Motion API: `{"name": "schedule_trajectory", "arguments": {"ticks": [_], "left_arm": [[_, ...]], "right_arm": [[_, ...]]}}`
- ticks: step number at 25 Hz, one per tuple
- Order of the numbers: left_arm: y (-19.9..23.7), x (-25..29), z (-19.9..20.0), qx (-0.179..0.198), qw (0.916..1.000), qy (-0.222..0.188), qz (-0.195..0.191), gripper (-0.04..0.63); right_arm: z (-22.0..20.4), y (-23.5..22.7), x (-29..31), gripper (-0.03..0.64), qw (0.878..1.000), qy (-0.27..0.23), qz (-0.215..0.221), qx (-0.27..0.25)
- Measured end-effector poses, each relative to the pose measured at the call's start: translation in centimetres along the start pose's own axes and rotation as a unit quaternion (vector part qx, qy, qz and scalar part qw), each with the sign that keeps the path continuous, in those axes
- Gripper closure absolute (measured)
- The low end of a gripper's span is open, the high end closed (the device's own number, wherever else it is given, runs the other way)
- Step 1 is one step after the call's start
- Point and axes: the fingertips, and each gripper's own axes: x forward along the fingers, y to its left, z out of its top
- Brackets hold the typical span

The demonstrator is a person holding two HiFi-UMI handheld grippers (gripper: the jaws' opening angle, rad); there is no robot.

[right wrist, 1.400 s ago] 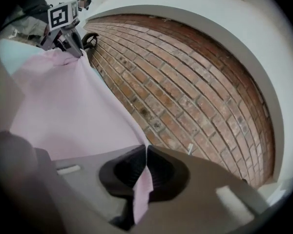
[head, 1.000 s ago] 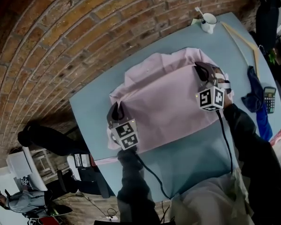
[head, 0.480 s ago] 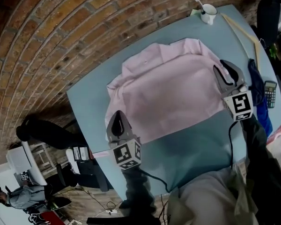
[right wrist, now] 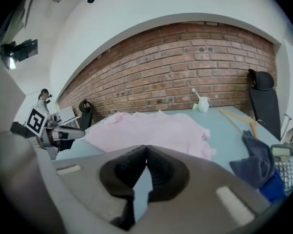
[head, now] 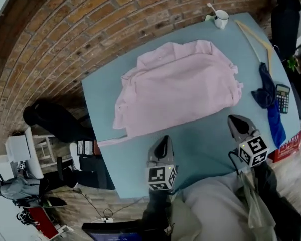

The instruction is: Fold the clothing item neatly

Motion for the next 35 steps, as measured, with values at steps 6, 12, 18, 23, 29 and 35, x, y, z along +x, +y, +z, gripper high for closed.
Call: {"name": "schedule_trajectory", "arguments": {"ticks": [6,12,18,23,29,35], "left_arm": [[-3.9,-3.6,-2.2,0.003,0.9997,-0.012,0.02,0.588],[-7.3,-6.2,-2.8,0.008,0.9994,-0.028,0.019,0.588],[-11.5,-7.2,-4.6,0.005,0.9995,-0.026,0.017,0.588],[-13.3,-8.0,-5.8,0.021,0.9991,-0.029,0.022,0.588],[-12.7,-9.2,-5.2,0.012,0.9973,-0.046,0.056,0.588],[-12.6,-9.6,-5.4,0.009,0.9958,-0.051,0.075,0.588]], "right_arm": [[-5.7,4.6,-4.5,0.614,0.997,0.029,0.023,-0.073],[-8.3,6.9,-8.3,0.614,0.993,0.038,0.05,-0.095],[-9.2,7.2,-10.5,0.614,0.991,0.035,0.059,-0.113],[-9.9,7.9,-11.1,0.614,0.988,0.028,0.071,-0.136],[-9.6,8.3,-11.2,0.614,0.985,0.018,0.089,-0.149],[-9.5,7.4,-11.8,0.614,0.986,0.002,0.082,-0.148]]}}
